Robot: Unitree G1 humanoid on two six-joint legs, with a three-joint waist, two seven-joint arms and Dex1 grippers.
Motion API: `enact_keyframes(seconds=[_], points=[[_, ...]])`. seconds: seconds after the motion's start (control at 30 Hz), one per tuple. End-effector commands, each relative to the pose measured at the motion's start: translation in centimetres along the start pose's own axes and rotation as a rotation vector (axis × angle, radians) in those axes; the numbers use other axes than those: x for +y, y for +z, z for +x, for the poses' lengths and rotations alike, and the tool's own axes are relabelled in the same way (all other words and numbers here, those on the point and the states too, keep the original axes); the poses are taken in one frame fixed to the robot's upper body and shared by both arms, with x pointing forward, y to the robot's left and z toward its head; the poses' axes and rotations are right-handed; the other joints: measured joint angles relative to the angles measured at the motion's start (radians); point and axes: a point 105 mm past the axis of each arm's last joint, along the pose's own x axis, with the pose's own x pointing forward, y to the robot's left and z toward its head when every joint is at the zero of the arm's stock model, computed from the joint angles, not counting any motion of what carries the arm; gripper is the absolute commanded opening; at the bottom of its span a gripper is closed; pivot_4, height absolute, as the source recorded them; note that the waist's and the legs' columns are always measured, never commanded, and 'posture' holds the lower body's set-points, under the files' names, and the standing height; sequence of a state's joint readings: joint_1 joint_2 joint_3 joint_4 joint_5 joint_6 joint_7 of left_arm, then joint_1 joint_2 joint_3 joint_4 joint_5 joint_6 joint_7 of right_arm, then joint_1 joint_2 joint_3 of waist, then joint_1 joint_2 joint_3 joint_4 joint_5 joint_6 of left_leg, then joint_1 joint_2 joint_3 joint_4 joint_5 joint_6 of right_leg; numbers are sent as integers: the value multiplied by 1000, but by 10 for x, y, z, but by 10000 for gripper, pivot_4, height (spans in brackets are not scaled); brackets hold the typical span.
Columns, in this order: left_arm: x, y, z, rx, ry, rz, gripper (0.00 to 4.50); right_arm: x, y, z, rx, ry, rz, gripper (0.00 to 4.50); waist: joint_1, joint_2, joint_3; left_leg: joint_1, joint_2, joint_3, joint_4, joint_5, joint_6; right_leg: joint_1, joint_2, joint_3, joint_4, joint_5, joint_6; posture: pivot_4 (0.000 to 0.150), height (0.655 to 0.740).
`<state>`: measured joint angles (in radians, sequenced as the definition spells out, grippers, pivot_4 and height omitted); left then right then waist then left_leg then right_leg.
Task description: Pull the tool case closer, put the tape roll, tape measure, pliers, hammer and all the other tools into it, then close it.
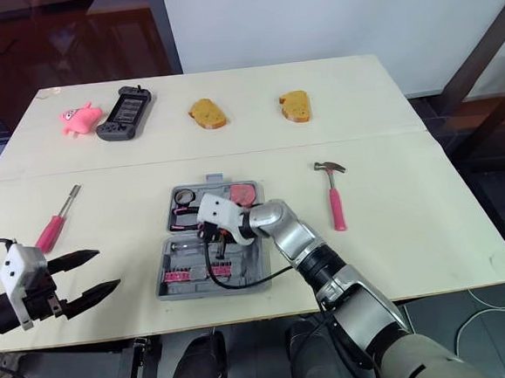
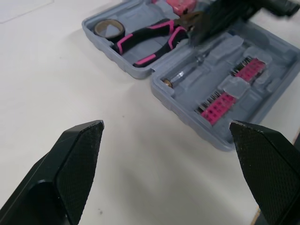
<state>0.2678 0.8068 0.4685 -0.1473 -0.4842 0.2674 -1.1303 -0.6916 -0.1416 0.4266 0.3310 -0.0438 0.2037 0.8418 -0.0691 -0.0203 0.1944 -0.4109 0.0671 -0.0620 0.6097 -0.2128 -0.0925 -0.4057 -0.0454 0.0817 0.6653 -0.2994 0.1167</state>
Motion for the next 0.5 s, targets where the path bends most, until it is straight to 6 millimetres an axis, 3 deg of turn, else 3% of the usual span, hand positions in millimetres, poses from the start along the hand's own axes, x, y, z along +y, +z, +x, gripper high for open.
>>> enact_keyframes(seconds=[0.03,0.17,0.27,0.5], points=[[4,8,-2,-13,-8,37,45000,-14,30,-23,-118,-74,-122,661,0,0,0,0,0,0,0,0,0,0,0,0,0,0,0,1500,7400],[18,10,-4,-4,6,70,45000,-34,3,-75,33,-62,-172,661,9,0,0,0,0,0,0,0,0,1,0,0,-1,0,0,1500,7400],[36,8,-7,26,44,106,45000,-42,-9,-116,38,-84,-106,6706,14,0,0,0,0,0,1,0,0,1,-1,0,-1,-1,-1,1500,7400],[71,-10,-30,119,125,128,45000,-41,-51,-210,128,-272,33,40200,15,0,1,0,0,1,0,0,0,0,0,1,-1,0,0,1500,7400]])
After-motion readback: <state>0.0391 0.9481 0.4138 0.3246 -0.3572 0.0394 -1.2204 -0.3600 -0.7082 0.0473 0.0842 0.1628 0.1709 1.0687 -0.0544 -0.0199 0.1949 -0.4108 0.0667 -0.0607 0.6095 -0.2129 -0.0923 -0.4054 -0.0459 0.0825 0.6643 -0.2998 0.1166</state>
